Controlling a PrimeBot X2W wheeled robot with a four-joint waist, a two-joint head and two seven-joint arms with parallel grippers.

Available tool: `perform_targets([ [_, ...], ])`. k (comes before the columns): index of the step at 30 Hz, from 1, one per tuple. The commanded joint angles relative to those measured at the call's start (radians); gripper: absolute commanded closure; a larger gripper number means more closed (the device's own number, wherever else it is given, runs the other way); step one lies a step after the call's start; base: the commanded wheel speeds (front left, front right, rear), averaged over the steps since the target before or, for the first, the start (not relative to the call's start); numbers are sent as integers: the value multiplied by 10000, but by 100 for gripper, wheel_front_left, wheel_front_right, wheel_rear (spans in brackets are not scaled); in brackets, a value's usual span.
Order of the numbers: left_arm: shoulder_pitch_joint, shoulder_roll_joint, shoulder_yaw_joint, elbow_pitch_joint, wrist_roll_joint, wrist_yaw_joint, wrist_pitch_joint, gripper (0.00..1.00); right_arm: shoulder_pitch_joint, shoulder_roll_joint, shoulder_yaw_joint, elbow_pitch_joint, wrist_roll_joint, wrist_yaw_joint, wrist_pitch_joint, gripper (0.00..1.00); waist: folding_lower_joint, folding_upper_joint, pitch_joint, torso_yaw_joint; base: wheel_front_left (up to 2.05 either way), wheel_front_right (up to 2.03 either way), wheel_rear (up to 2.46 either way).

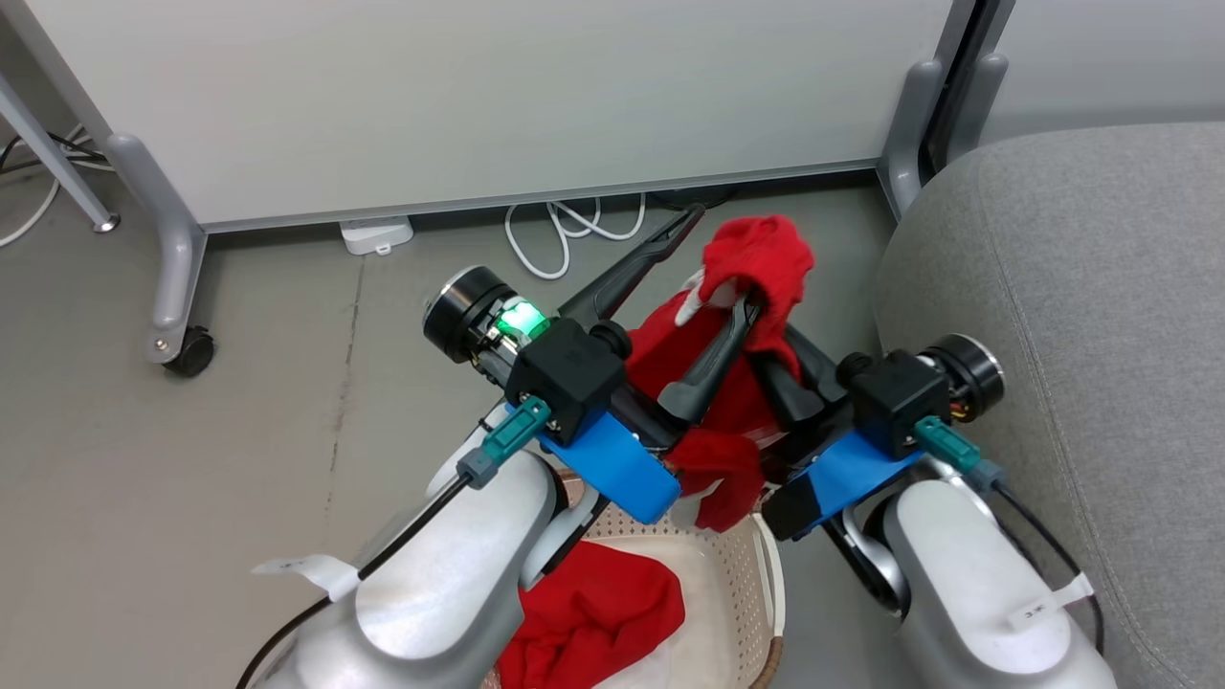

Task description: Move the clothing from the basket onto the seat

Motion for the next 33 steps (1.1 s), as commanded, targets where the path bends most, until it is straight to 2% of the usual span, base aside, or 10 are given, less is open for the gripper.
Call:
perform_targets([
  [1,110,49,-69,29,7,43,7,0,82,25,-178,-79,53,2,-9,100,-1,0,64,1,0,0,0],
  [8,207,70,-263,67,54,56,42,0,150,45,-904,-277,46,2,-10,100,-1,0,273,-91,0,0,0],
  [13,193,90,-413,-16,77,61,40,0,308,-21,-1412,-443,-27,2,-10,100,-1,0,417,-420,0,0,0],
  [23,430,147,-923,-59,117,16,-73,0,613,-167,-2421,-929,-33,2,-10,100,-1,0,770,-1775,0,0,0],
  [33,365,241,-1352,2,176,-25,-139,0,1100,8,-3165,-1392,33,2,-10,100,-1,0,1098,-3174,0,0,0],
])
